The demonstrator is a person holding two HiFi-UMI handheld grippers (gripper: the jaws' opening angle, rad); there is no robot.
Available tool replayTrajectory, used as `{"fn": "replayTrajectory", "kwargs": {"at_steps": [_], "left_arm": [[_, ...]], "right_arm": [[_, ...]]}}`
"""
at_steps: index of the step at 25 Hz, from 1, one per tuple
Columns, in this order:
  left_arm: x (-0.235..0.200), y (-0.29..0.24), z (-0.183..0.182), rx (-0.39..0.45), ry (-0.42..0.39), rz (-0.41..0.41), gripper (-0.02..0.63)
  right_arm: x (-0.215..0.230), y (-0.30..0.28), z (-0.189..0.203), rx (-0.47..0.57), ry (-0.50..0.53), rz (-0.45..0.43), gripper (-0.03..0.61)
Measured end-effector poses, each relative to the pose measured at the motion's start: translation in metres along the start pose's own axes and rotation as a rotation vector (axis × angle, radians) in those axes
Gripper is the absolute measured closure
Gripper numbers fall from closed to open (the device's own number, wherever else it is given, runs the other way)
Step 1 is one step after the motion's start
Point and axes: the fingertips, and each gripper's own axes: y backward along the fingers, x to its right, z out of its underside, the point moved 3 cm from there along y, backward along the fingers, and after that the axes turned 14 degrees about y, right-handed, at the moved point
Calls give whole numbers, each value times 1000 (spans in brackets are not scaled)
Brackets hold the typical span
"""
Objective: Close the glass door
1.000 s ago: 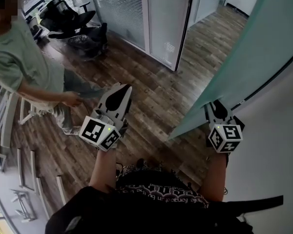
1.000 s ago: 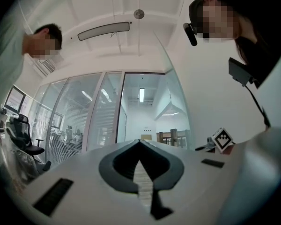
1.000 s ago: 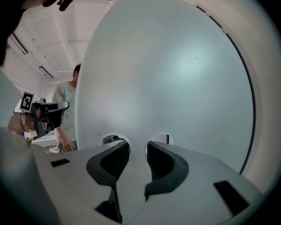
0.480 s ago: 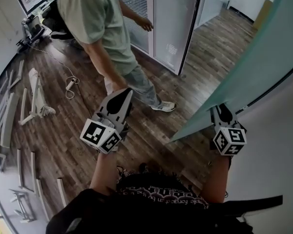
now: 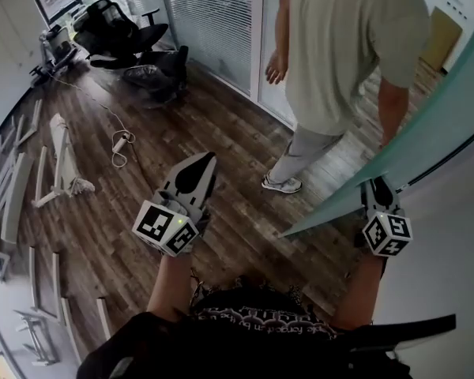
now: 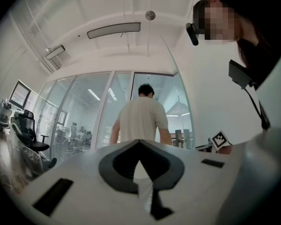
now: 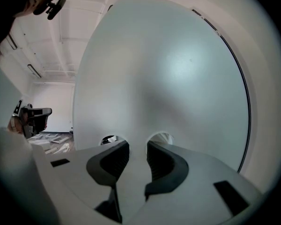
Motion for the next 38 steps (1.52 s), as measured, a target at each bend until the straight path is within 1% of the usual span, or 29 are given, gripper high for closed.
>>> {"fn": "replayTrajectory", "kwargs": {"at_steps": [3, 6, 12, 14, 19, 23, 27, 31, 35, 38], "left_arm": [[-21, 6, 2, -6, 9, -1, 612], [-32, 0, 6, -21, 8, 12, 612], [-39, -34, 12, -28, 14, 70, 612], [-43, -48, 13, -29, 18, 78, 612], [-57, -89, 14, -27, 14, 76, 612], [-68, -124, 12, -29, -13, 74, 612], [-79, -161, 6, -17, -34, 70, 612], [-92, -191, 0, 12, -50, 59, 612], [-110, -218, 1, -9, -57, 27, 612], [-124, -228, 7, -37, -53, 5, 612]], "right_arm": [[-4, -13, 1, -10, -4, 27, 459], [-7, -28, -2, -15, -9, 52, 460], [-9, -59, -5, -24, -2, 86, 460], [-10, -71, -7, -18, 4, 98, 460], [-6, -106, -13, -9, 16, 96, 460], [-4, -135, -15, -4, 20, 113, 460], [-1, -166, -21, -5, 21, 119, 462], [1, -195, -25, -4, 27, 114, 462], [9, -227, -30, -2, 31, 109, 462], [12, -248, -32, 0, 35, 115, 463]]}}
